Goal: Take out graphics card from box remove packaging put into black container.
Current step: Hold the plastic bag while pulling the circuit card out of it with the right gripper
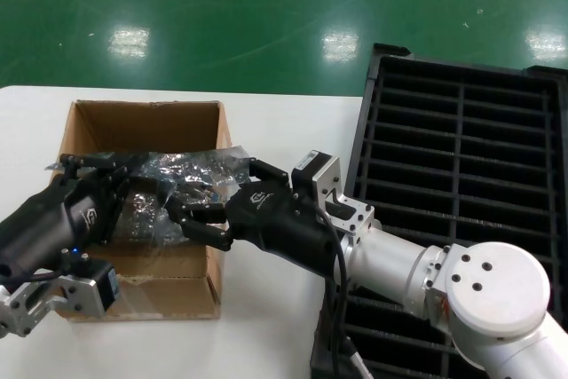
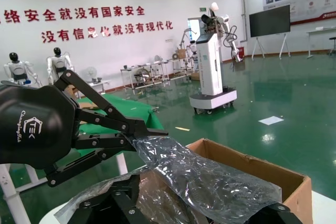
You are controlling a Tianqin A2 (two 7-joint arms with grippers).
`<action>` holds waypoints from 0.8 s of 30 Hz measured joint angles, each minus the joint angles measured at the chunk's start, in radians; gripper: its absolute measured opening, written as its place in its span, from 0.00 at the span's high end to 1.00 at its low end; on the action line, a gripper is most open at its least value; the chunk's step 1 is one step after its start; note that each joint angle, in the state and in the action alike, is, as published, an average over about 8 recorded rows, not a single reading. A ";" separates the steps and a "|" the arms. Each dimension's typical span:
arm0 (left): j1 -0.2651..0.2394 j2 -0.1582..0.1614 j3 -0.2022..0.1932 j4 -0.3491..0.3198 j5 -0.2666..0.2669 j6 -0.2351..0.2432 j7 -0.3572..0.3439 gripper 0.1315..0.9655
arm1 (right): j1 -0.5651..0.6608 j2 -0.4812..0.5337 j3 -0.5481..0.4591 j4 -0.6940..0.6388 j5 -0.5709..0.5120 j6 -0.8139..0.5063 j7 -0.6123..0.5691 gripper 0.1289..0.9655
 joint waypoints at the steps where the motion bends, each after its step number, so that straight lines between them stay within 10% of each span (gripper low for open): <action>1: 0.000 0.000 0.000 0.000 0.000 0.000 0.000 0.99 | 0.000 0.000 0.000 0.000 0.001 -0.002 0.000 0.48; 24: 0.000 0.000 0.000 0.000 0.000 0.000 0.000 0.99 | 0.007 0.003 -0.005 -0.002 0.010 -0.024 0.010 0.87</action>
